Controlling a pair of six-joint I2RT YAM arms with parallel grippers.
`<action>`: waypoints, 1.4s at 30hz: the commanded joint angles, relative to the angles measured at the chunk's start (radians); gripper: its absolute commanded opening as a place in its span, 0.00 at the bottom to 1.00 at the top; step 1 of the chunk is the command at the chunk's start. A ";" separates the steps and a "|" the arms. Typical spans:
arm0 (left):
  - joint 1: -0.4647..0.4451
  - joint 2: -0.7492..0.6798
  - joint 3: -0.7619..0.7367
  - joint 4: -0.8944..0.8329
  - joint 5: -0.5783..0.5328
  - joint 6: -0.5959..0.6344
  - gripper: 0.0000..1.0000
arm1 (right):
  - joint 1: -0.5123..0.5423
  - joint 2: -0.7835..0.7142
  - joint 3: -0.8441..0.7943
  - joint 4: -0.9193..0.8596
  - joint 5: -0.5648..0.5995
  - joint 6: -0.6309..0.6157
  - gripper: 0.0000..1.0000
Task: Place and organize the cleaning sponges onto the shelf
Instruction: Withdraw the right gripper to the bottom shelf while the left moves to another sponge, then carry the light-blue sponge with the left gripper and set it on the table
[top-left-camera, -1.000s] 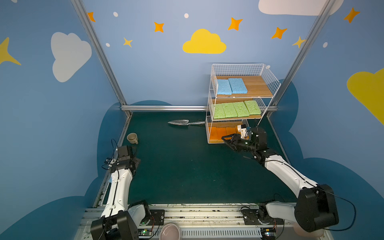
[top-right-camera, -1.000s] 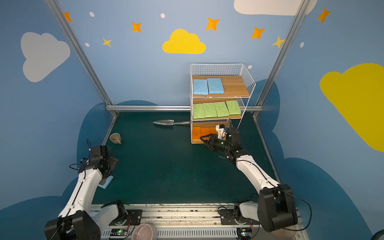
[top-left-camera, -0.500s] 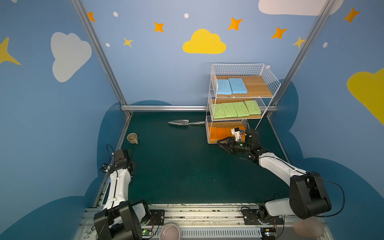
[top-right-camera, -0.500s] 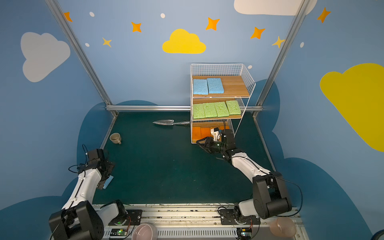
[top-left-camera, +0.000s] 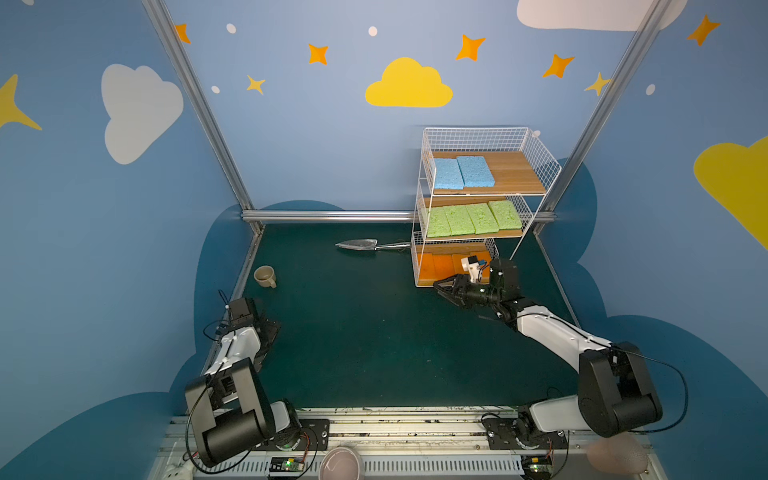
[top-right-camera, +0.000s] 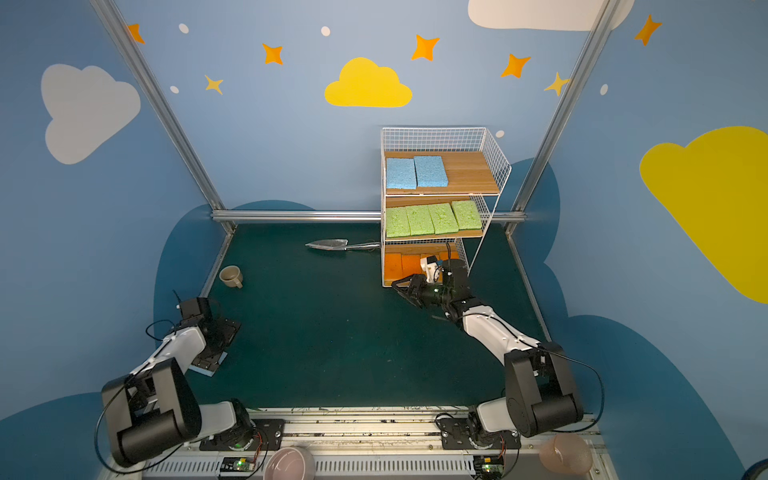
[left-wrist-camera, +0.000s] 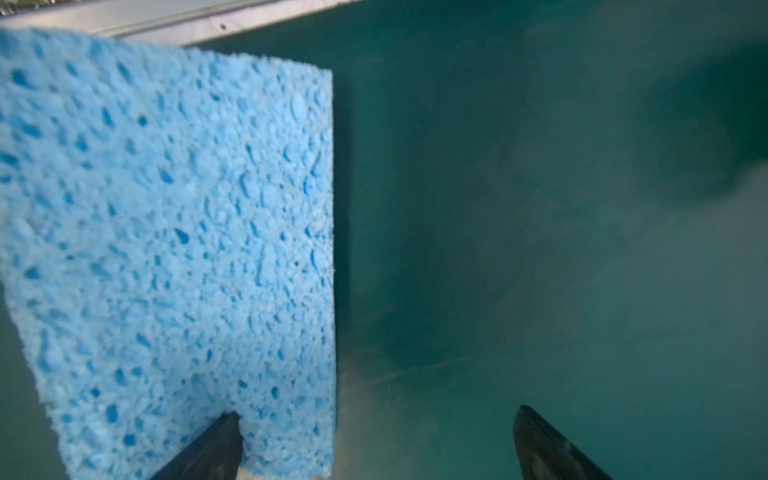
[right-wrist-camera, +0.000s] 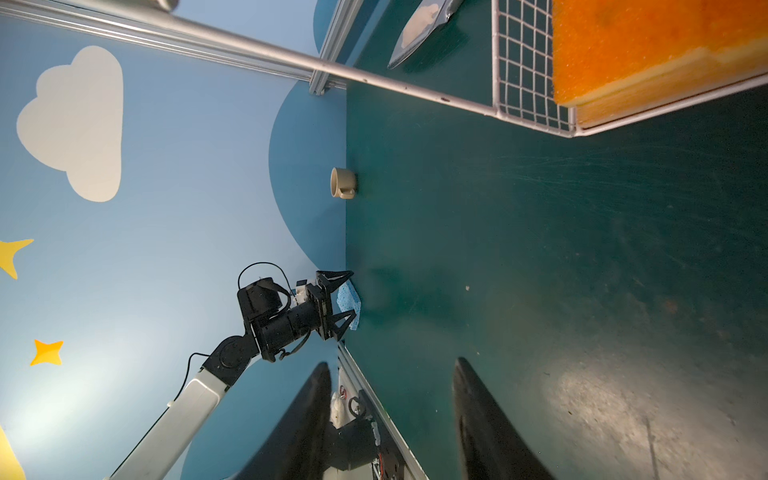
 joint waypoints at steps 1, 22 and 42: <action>0.002 0.072 -0.019 0.109 0.163 0.038 1.00 | 0.010 -0.057 -0.013 -0.003 0.008 -0.012 0.47; -0.673 0.236 0.069 0.321 0.172 -0.160 0.98 | -0.022 -0.164 -0.096 -0.102 0.032 -0.023 0.47; -1.332 0.634 0.679 0.379 -0.015 -0.257 0.99 | -0.376 -0.496 -0.270 -0.409 -0.009 -0.049 0.47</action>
